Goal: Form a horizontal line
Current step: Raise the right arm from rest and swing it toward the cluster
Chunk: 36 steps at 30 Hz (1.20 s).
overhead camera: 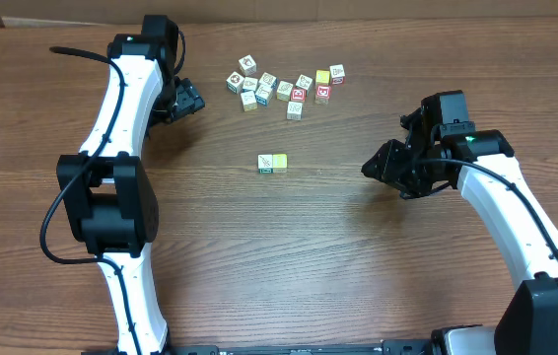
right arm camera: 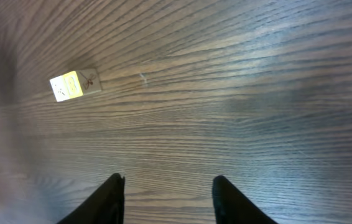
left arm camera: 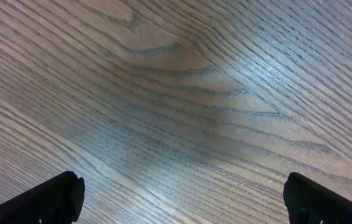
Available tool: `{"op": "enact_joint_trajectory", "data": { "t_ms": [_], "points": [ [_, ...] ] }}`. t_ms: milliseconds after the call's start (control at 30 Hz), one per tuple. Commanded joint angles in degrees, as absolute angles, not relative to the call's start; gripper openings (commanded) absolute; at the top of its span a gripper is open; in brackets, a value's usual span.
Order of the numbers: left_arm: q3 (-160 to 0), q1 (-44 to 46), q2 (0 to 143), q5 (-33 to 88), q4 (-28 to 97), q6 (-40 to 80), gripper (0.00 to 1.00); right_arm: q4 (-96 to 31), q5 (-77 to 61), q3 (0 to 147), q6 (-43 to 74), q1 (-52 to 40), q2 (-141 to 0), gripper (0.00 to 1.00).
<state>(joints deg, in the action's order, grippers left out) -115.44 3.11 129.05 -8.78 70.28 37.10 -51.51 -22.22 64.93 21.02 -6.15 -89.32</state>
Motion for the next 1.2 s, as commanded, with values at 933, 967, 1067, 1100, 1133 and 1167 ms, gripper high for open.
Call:
{"op": "enact_joint_trajectory", "data": {
  "t_ms": [933,967,1067,1100,1133,1167],
  "points": [
    [-116.5,3.2,129.6,-9.0,70.2,36.6,1.00,-41.2,-16.5,65.8,20.8,-6.3,-89.4,1.00],
    [-116.5,3.2,129.6,-9.0,70.2,36.6,1.00,-41.2,-16.5,65.8,20.8,-6.3,-89.4,1.00],
    [-116.5,3.2,129.6,-9.0,70.2,36.6,1.00,-41.2,-16.5,65.8,20.8,-6.3,-89.4,1.00],
    [-116.5,3.2,129.6,-9.0,70.2,36.6,1.00,-41.2,-16.5,65.8,20.8,-6.3,-89.4,1.00],
    [-116.5,3.2,129.6,-9.0,70.2,36.6,1.00,-41.2,-16.5,65.8,20.8,-6.3,-89.4,1.00],
    [-116.5,3.2,129.6,-9.0,70.2,36.6,1.00,-41.2,-16.5,65.8,20.8,-6.3,-89.4,1.00]
  ]
}}
